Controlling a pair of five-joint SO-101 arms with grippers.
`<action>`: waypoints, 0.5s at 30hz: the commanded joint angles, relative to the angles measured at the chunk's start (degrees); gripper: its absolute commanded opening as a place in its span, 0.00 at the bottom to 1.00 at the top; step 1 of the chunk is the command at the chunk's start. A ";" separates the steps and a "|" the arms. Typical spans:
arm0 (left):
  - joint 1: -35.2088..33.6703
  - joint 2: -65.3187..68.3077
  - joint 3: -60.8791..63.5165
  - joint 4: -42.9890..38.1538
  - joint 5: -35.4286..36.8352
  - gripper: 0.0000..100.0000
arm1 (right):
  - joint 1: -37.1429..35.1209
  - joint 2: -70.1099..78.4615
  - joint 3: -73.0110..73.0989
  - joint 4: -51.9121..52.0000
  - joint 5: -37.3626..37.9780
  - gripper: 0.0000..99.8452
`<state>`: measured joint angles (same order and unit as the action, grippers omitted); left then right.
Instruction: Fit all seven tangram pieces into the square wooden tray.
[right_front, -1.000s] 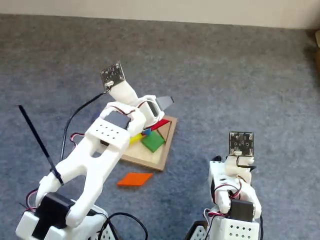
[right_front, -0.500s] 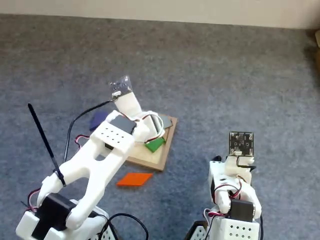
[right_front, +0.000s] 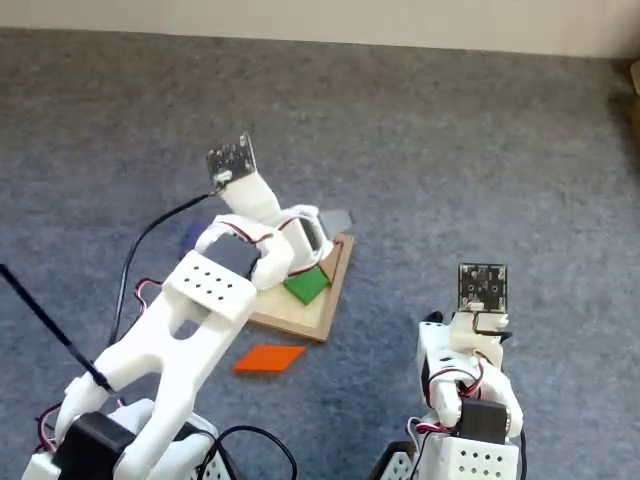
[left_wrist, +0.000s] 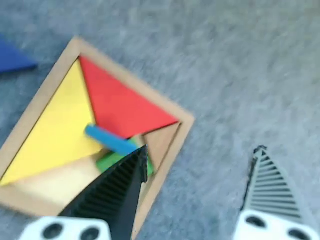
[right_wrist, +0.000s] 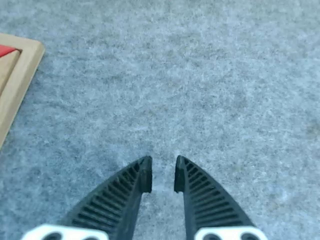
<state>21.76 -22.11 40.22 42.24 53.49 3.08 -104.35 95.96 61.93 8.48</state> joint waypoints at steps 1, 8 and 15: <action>-1.54 3.30 -0.92 -7.91 -0.44 0.32 | 0.66 -0.48 6.81 0.31 0.09 0.09; 0.22 9.45 -0.40 -9.93 -0.44 0.32 | 0.66 -0.48 6.81 0.31 0.09 0.09; 0.31 3.56 -0.40 3.87 -0.35 0.32 | 2.33 -0.48 6.81 0.13 0.09 0.09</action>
<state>21.76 -14.46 40.22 41.01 53.49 4.57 -104.35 95.96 61.93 8.48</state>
